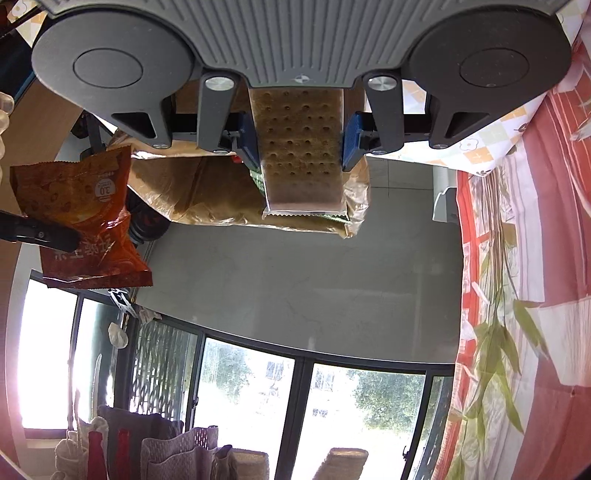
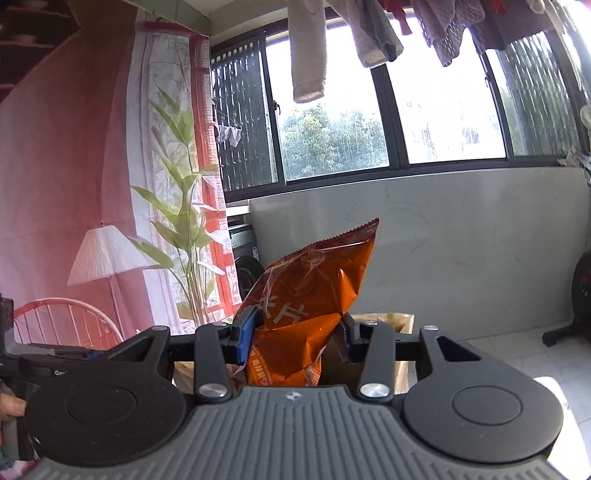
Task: Organize snacks
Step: 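Lift both held packs over the box and release them inside, then lower both grippers back to the snacks in front of the box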
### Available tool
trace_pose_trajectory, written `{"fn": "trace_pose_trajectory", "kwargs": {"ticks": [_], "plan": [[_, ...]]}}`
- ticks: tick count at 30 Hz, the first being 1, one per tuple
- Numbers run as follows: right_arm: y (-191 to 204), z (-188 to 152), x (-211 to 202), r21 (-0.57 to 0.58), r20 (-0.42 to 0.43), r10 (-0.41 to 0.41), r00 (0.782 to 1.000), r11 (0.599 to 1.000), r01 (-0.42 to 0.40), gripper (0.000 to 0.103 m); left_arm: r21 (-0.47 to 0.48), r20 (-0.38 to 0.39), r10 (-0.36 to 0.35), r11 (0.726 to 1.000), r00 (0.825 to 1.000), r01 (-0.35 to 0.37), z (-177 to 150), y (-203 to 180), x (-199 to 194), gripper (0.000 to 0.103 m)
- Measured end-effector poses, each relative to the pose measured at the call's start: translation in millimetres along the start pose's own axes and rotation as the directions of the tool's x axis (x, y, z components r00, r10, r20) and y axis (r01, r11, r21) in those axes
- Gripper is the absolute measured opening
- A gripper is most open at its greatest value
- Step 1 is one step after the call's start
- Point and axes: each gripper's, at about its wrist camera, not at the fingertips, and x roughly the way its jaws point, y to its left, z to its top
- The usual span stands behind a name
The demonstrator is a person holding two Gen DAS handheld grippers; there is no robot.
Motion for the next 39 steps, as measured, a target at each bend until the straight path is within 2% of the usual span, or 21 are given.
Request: {"fn": "trace_pose_trajectory", "kwargs": {"ticks": [4,8,10,13,16,17,18,19,20,21,25,30,32,39], "plan": [[-8,22,57,-0.102,-0.056,-0.060,0.997,0.993,0.054,0.045,0.017,0.040,-0.050,0.999,0.998,0.049,33,-21,31,0.049],[-16,19,113,-0.160,-0.168,-0.123,0.978,0.982,0.096,0.045,0.002,-0.003,-0.101,0.995,0.995,0.101,48,-40,75,0.049],[-20,9,135,-0.182,-0.253,-0.151,0.956,0.978,0.106,0.045,0.004,-0.026,-0.104,0.995,0.994,0.104,49,-48,95,0.049],[-17,-9,162,-0.266,-0.379,-0.221,0.899,0.956,0.123,0.045,0.015,-0.063,-0.110,0.994,0.992,0.112,44,-62,125,0.049],[-20,-24,180,-0.255,-0.459,-0.215,0.862,0.961,0.105,0.047,0.003,-0.130,-0.135,0.991,0.982,0.137,38,-71,159,0.049],[-20,-27,184,-0.248,-0.471,-0.200,0.859,0.965,0.089,0.050,0.008,-0.149,-0.140,0.990,0.979,0.143,37,-74,168,0.050],[-21,-28,186,-0.242,-0.474,-0.192,0.860,0.967,0.082,0.054,0.014,-0.159,-0.139,0.990,0.978,0.143,35,-77,173,0.053],[-21,-28,187,-0.238,-0.474,-0.195,0.859,0.967,0.088,0.067,0.021,-0.163,-0.133,0.990,0.978,0.138,33,-79,177,0.057],[-22,-26,184,-0.225,-0.461,-0.191,0.867,0.970,0.094,0.077,0.025,-0.162,-0.121,0.992,0.979,0.126,33,-80,182,0.065],[-24,-24,179,-0.208,-0.447,-0.178,0.877,0.974,0.092,0.080,0.023,-0.157,-0.118,0.992,0.981,0.123,33,-80,183,0.069],[-27,-17,161,-0.167,-0.404,-0.147,0.903,0.982,0.085,0.079,0.013,-0.137,-0.135,0.990,0.981,0.138,30,-71,175,0.069],[-33,-14,111,-0.056,-0.284,-0.041,0.958,0.998,0.026,0.079,0.017,-0.102,-0.112,0.993,0.988,0.115,28,-59,140,0.069],[-35,-16,93,-0.029,-0.239,-0.022,0.971,0.999,0.015,0.079,0.022,-0.084,-0.096,0.995,0.992,0.099,26,-50,121,0.069],[-43,-44,39,0.032,-0.177,-0.029,0.984,0.999,0.036,0.079,0.001,-0.053,-0.042,0.999,0.998,0.042,8,-11,57,0.069]]}}
